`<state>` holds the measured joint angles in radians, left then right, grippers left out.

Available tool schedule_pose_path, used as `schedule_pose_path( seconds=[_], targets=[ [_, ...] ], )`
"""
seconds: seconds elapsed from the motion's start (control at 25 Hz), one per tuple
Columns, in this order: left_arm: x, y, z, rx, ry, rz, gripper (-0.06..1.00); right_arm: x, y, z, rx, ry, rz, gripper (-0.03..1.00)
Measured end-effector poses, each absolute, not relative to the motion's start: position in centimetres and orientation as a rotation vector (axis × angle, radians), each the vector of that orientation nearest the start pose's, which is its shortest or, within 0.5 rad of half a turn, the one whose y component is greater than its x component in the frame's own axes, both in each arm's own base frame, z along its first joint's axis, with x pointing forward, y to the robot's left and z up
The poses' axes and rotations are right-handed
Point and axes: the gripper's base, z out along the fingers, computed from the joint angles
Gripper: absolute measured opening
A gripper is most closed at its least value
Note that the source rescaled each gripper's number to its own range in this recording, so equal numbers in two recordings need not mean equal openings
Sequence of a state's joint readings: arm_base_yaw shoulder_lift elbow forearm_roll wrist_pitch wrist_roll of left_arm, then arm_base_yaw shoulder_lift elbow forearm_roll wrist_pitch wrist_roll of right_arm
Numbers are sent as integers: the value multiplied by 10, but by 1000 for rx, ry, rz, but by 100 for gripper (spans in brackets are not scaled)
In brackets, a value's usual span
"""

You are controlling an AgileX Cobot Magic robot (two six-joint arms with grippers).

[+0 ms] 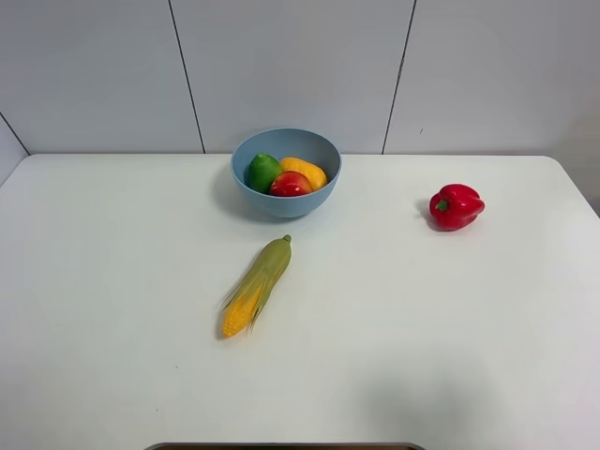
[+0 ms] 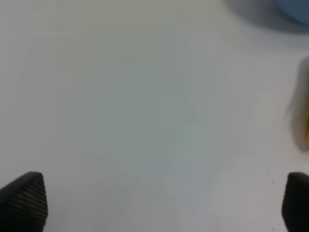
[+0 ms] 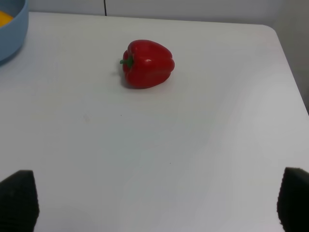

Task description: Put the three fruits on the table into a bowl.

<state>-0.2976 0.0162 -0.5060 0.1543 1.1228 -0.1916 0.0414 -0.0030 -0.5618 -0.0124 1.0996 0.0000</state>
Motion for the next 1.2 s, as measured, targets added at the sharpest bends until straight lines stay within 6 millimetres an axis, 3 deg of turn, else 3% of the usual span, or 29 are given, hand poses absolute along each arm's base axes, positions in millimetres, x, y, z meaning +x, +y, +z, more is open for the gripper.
schedule_pose_path(
  seconds=[0.16,0.68,1.2],
  targets=[
    [-1,13,263,101,2128,-102,99,-14,-2,291,-40,2018,12,100],
    [0,13,263,93,2125,-102,100,-14,-2,291,-40,2018,12,100],
    [-4,13,263,-162,2119,38,100,-14,-2,291,-40,2018,12,100]
  ],
)
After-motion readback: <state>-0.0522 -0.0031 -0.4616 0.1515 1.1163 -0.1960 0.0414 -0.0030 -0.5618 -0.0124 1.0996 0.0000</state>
